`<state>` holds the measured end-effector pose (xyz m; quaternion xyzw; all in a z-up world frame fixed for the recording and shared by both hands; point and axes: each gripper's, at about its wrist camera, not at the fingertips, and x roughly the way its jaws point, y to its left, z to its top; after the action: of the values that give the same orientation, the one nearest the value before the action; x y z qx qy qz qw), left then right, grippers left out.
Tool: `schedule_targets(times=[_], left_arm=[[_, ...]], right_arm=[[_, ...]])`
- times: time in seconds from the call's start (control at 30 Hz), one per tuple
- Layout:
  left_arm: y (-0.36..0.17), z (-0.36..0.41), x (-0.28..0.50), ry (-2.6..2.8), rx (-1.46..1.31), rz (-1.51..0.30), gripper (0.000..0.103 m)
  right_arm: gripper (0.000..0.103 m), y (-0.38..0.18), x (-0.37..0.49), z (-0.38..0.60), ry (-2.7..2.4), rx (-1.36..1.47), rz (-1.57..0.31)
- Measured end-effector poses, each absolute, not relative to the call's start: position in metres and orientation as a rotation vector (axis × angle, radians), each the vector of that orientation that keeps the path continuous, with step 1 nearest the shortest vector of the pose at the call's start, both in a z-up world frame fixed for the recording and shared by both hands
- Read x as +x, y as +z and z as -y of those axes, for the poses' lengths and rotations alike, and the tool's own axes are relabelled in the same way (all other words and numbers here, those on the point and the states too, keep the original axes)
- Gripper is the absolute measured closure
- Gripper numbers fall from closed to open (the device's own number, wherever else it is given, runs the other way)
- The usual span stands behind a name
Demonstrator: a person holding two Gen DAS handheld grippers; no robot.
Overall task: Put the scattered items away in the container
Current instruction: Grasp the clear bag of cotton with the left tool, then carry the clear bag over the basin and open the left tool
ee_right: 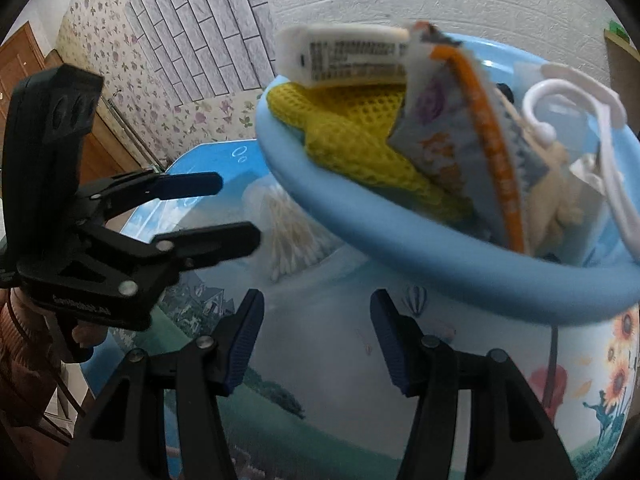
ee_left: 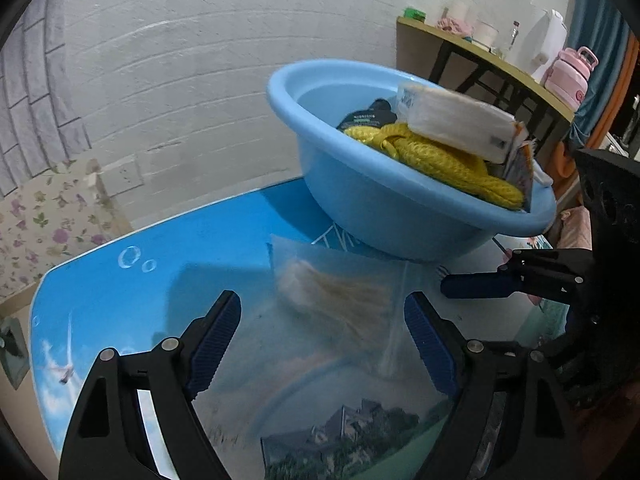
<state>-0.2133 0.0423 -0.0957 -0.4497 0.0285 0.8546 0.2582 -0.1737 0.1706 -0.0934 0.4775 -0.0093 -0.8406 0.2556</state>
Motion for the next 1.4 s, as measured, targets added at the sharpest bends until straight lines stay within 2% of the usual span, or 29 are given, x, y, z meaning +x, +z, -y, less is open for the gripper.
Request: schedule_targets(times=[0.17,0.3,0.37,0.4,0.43,0.47,0.53,0.63,0.7,0.97,1.4], left_arm=[[-0.111,-0.048,-0.227,2.25,-1.283,-0.049,0.015],[-0.116,-0.048,-0.227,2.149,-1.279,0.043,0.016],[-0.116,-0.052,-0.223,2.085,-1.262,0.06,0.026],[-0.116,-0.056,-0.22,2.051,-1.258,0.069,0.04],[-0.117,-0.058,-0.218,2.034,-1.257,0.079,0.048],[-0.117,-0.059,-0.217,2.033,-1.257,0.076,0.049],[-0.116,-0.061,-0.213,2.03,-1.247,0.079,0.062],[-0.113,-0.061,-0.21,2.013,-1.231,0.095,0.076],[-0.107,-0.064,-0.205,2.016,-1.22,0.078,0.079],[-0.08,-0.067,-0.174,2.064,-1.152,0.039,0.08],[-0.01,-0.061,-0.118,2.171,-0.979,-0.032,0.08]], right_arm=[[0.048,-0.099,-0.181,-0.164,-2.286,1.308,0.015],[0.048,-0.102,-0.184,-0.163,-2.272,1.307,0.052],[0.048,-0.103,-0.183,-0.158,-2.256,1.294,0.04],[0.048,-0.103,-0.181,-0.155,-2.248,1.286,0.029],[0.048,-0.103,-0.18,-0.151,-2.24,1.277,0.013],[0.048,-0.103,-0.178,-0.148,-2.241,1.269,-0.01],[0.048,-0.104,-0.176,-0.143,-2.259,1.26,-0.048],[0.048,-0.104,-0.175,-0.142,-2.25,1.258,-0.033],[0.048,-0.103,-0.174,-0.141,-2.244,1.255,-0.019],[0.048,-0.09,-0.159,-0.135,-2.242,1.192,-0.031],[0.048,-0.039,-0.114,-0.141,-2.277,0.965,-0.05]])
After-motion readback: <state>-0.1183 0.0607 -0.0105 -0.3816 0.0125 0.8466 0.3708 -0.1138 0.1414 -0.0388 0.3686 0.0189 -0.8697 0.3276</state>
